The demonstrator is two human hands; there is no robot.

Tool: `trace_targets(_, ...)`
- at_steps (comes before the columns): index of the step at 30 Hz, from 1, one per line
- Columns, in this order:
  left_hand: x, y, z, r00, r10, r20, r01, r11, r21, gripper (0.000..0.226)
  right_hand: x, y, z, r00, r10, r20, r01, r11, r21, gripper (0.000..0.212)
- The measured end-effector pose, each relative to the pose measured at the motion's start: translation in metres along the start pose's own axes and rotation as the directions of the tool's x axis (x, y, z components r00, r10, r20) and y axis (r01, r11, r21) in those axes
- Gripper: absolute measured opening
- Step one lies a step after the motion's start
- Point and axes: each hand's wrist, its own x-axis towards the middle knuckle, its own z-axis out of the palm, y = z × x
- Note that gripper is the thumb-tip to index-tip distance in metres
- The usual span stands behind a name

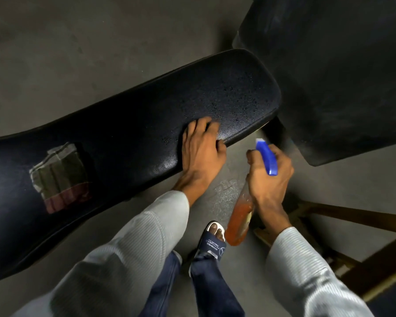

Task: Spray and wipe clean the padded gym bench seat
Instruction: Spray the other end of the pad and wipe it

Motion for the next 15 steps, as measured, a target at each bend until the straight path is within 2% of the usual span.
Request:
trace_targets(3,-0.037,-0.011,-0.020,0.995,0.031,-0.092,-0.048,0.981,-0.189,0.043,-0.019,-0.013,0.011,0.990,-0.100,0.096,0.097,0.995,0.028,0.029)
trace_targets(5,-0.069,-0.021,-0.033,0.994,0.012,-0.107,-0.043,0.956,-0.290,0.047,-0.030,-0.024,0.022,0.973,-0.169,0.154,0.159,0.985,0.073,0.029)
trace_targets(7,-0.103,-0.030,-0.044,0.995,-0.042,-0.095,0.002,0.921,-0.389,0.052,-0.047,-0.043,0.038,0.952,-0.213,0.218,0.185,0.972,0.143,0.029)
trace_targets(9,-0.135,-0.045,-0.055,0.988,-0.151,-0.044,0.110,0.864,-0.492,0.063,-0.068,-0.065,0.055,0.923,-0.242,0.299,0.180,0.959,0.221,0.032)
trace_targets(12,-0.166,-0.072,-0.078,0.962,-0.274,-0.020,0.210,0.780,-0.590,0.067,-0.099,-0.093,0.079,0.843,-0.282,0.457,0.144,0.939,0.314,0.028)
trace_targets(15,-0.184,-0.097,-0.110,0.941,-0.338,-0.029,0.239,0.721,-0.650,0.060,-0.128,-0.114,0.100,0.699,-0.341,0.628,0.066,0.906,0.418,0.023)
